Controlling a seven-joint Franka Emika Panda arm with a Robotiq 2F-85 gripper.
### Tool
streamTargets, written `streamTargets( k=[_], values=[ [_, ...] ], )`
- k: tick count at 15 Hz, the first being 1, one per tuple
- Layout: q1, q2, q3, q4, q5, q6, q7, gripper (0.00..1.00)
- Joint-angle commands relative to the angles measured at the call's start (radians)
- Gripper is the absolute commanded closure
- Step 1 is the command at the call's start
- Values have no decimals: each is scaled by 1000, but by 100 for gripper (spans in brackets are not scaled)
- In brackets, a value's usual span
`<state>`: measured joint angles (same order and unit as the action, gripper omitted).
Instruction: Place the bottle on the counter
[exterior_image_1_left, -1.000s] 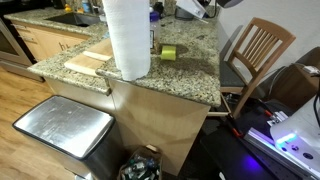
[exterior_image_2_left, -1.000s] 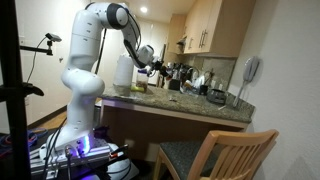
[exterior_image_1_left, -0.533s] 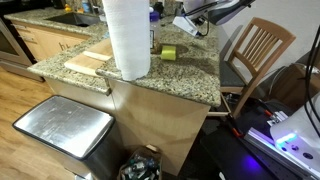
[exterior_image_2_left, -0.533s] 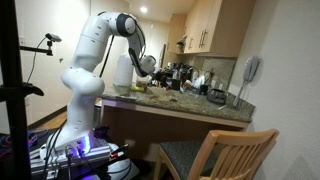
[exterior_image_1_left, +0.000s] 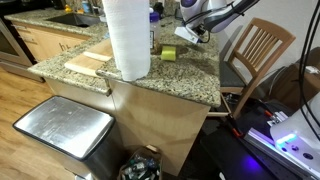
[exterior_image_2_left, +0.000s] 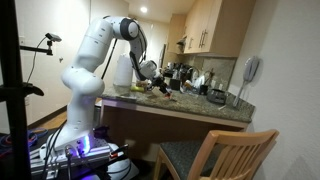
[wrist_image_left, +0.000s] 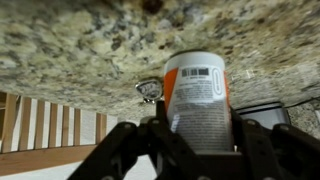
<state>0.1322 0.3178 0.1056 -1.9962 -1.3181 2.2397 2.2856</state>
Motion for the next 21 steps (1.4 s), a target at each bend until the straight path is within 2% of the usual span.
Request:
streamTargets(
  k=[1,3,4,12,13,14,16,18,19,21],
  values=[
    [4,-1,-4,2,11,-4,-11,50],
    [4,-1,-4,2,13,-6,-14,50],
    [4,-2,-4,2,12,-8,-18,75],
    [37,12,3,18,11,-97,-143,75],
    [42,18,4,19,11,-113,-155,70],
    [47,24,5,20,11,-133,-161,25],
    [52,30,6,17,8,-157,-168,19],
    [56,36,6,16,3,-168,-157,4],
    [57,39,7,18,4,-173,-155,0],
    [60,36,7,17,1,-180,-143,0]
  ],
)
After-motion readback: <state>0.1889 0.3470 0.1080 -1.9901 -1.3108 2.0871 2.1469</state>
